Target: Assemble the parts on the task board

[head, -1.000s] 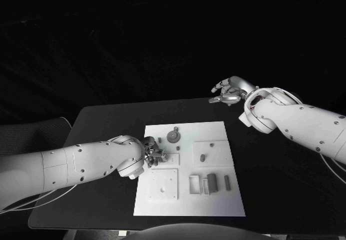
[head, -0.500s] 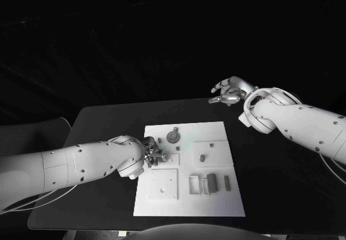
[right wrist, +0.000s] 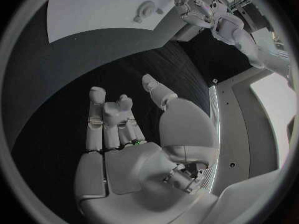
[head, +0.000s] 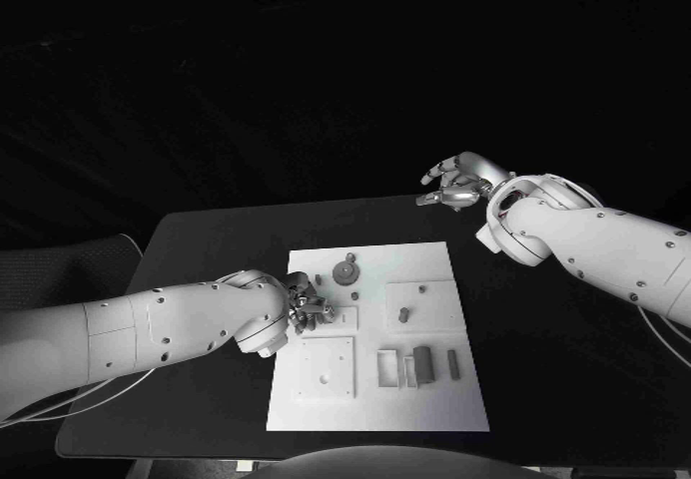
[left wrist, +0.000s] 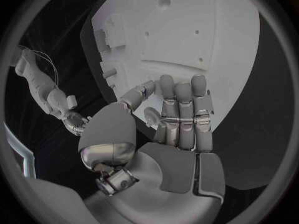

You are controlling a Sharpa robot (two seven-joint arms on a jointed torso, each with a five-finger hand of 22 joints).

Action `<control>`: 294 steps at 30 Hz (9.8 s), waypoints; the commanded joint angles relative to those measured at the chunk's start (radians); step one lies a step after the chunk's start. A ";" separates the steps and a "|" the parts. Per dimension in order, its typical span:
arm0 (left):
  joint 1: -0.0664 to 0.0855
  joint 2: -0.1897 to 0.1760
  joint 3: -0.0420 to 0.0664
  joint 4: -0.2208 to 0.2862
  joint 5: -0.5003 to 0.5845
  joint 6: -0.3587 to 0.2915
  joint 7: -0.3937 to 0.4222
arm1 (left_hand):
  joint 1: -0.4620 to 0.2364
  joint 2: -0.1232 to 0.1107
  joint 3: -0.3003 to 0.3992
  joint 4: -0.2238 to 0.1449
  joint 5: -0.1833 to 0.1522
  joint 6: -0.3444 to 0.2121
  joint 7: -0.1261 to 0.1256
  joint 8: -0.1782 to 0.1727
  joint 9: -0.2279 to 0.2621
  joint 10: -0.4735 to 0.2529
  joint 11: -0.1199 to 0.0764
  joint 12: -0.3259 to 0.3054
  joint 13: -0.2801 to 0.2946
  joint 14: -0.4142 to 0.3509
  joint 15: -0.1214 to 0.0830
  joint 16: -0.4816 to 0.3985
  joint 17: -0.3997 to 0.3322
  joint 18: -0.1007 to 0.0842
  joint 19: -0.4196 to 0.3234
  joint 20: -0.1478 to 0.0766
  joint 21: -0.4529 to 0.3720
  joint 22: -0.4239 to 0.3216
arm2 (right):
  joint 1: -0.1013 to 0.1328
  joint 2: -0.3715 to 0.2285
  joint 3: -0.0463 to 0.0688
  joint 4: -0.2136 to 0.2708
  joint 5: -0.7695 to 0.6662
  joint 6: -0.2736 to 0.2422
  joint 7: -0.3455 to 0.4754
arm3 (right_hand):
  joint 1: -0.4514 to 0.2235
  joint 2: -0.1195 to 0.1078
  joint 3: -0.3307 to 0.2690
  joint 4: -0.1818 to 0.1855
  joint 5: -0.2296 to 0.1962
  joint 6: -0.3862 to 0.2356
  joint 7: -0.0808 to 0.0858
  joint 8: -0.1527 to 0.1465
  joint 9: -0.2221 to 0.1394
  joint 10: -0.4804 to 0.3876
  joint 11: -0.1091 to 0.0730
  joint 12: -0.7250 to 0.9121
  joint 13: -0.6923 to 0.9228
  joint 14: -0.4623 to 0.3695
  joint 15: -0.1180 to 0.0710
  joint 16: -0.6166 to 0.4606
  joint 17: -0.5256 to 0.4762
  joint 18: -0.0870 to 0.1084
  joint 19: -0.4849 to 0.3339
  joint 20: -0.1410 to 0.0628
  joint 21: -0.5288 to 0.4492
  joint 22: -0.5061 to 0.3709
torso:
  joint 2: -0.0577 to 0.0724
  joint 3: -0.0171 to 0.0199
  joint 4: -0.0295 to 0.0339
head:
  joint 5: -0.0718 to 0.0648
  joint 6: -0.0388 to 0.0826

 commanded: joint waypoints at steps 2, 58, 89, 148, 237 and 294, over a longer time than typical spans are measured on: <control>-0.001 0.002 0.000 -0.004 0.010 -0.018 0.002 | 0.017 0.012 -0.001 0.009 -0.016 0.096 -0.099 -0.001 0.000 -0.028 -0.017 0.004 -0.003 -0.012 -0.001 0.009 -0.008 0.020 0.001 -0.002 -0.003 0.018 | 0.000 0.001 0.001 0.001 0.000 0.012 0.004 | -0.009 -0.001 0.001 0.006 0.003 -0.003 0.013 0.004 0.000 -0.005 -0.003 0.006 -0.001 -0.003 0.001 0.006 -0.002 0.014 0.001 -0.007 -0.002 0.018 | 0.000 0.0001 0.0006 | -0.001 -0.001; 0.000 0.004 0.000 -0.011 0.032 -0.032 0.005 | 0.030 -0.012 -0.001 0.019 -0.095 0.057 -0.073 -0.066 -0.025 -0.055 -0.014 0.040 -0.017 -0.045 -0.003 0.071 -0.077 0.013 -0.003 -0.006 -0.014 0.021 | 0.000 0.001 0.001 -0.005 0.000 0.018 0.004 | -0.011 -0.001 0.002 0.011 0.003 -0.007 0.014 0.003 -0.001 -0.006 -0.002 0.007 -0.004 -0.004 0.002 0.006 -0.003 0.014 0.001 -0.007 -0.003 0.018 | 0.000 -0.0009 0.0010 | -0.004 -0.003; 0.003 -0.009 0.002 -0.003 0.119 -0.019 0.046 | 0.064 0.048 0.012 -0.018 -0.127 0.045 -0.057 -0.132 -0.035 -0.072 -0.006 0.057 -0.024 -0.065 -0.002 0.099 -0.106 0.009 -0.012 -0.005 -0.013 0.023 | -0.002 0.001 0.001 -0.007 0.000 0.020 0.004 | -0.012 0.000 0.002 0.014 0.003 -0.008 0.014 0.003 -0.001 -0.006 -0.002 0.008 -0.006 -0.004 0.002 0.006 -0.003 0.014 0.001 -0.007 -0.003 0.018 | 0.000 -0.0009 0.0009 | -0.004 -0.002; 0.166 0.188 0.000 -0.250 0.216 0.609 -0.156 | 0.079 0.067 0.001 -0.021 -0.092 0.037 -0.056 -0.157 0.043 -0.106 -0.007 0.131 -0.023 -0.096 -0.010 0.183 -0.143 0.006 -0.038 -0.013 0.051 0.025 | -0.004 0.011 0.000 -0.020 0.000 0.029 -0.002 | -0.010 -0.001 0.002 0.015 0.003 -0.009 0.014 0.004 -0.001 -0.007 -0.002 0.010 -0.009 -0.004 0.002 0.007 -0.004 0.014 0.001 -0.008 -0.003 0.018 | 0.000 0.0001 0.0011 | -0.006 -0.009; 0.129 0.257 0.000 -0.385 0.164 0.664 -0.173 | 0.063 0.096 0.005 -0.021 -0.152 0.049 -0.056 -0.222 0.086 -0.131 -0.010 0.232 -0.043 -0.125 -0.019 0.302 -0.205 0.011 -0.062 -0.021 0.141 0.025 | -0.004 0.016 0.000 -0.018 -0.001 0.033 -0.005 | -0.006 -0.001 0.002 0.013 0.003 -0.010 0.015 0.006 -0.001 -0.008 -0.001 0.013 -0.012 -0.005 0.002 0.008 -0.005 0.014 0.001 -0.008 -0.003 0.018 | 0.000 -0.0010 0.0010 | -0.007 -0.028; 0.115 0.261 0.000 -0.422 0.155 0.620 -0.159 | 0.064 0.095 0.007 -0.021 -0.155 0.052 -0.057 -0.230 0.093 -0.133 -0.011 0.251 -0.047 -0.126 -0.023 0.320 -0.218 0.011 -0.063 -0.024 0.158 0.025 | -0.004 0.015 0.000 -0.021 -0.005 0.035 -0.007 | -0.006 -0.001 0.002 0.013 0.003 -0.011 0.015 0.007 -0.001 -0.009 -0.001 0.015 -0.015 -0.005 0.003 0.008 -0.006 0.014 0.000 -0.007 -0.003 0.018 | 0.000 -0.0007 0.0011 | -0.007 -0.024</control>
